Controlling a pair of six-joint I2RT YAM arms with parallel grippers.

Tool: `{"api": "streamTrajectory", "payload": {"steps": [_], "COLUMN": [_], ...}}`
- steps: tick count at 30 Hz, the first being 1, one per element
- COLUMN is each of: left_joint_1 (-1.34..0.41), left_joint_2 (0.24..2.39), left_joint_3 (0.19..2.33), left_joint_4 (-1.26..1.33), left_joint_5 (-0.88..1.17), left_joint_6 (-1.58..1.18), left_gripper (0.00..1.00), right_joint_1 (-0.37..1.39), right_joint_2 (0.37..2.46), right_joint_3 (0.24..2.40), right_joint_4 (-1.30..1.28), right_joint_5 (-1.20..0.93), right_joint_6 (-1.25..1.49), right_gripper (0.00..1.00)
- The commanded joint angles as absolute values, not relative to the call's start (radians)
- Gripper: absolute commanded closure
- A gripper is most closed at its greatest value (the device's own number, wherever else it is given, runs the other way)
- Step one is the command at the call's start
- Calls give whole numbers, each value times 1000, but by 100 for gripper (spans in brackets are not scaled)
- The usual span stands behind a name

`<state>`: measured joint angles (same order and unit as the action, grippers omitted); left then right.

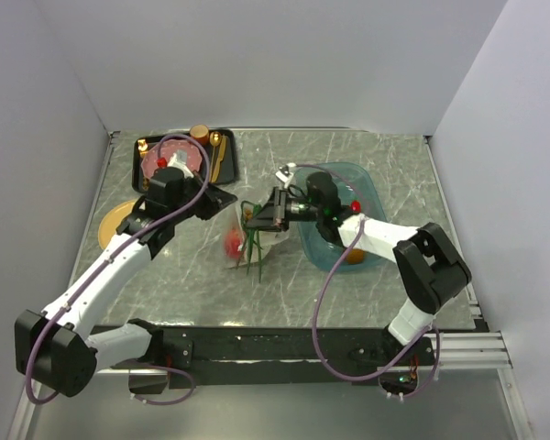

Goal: Place the food in the zip-top bag and seal the zipper
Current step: Place the fake vegetable in the zipper food storage bag.

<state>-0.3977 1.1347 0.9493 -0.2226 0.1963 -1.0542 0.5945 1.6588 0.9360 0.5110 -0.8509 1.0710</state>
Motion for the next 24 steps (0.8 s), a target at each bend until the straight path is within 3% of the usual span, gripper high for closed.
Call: {"api": "streamTrajectory", "payload": {"steps": [1,4,14,24], "left_joint_1": [-394,-393,-394,-528], "left_joint_2": [1161,1169,1138,1152], "left_joint_3": [991,999,977,942], "left_joint_4": [-201,-236,-291,-330], "left_joint_5": [262,288,376,376], "left_joint_6": [-1020,-990,-890,-891], "left_gripper": [99,99,99,99], "right_joint_1": [608,580,517,497], "right_joint_2": [1692,1710,1772,1812], "right_joint_3": [1084,1143,1069,1057], "right_joint_4": [56,-17,407,500], "right_joint_5": [-845,-834,-850,-660], "right_joint_6": [718,725,1118,1301], "right_gripper": [100,100,100,100]}}
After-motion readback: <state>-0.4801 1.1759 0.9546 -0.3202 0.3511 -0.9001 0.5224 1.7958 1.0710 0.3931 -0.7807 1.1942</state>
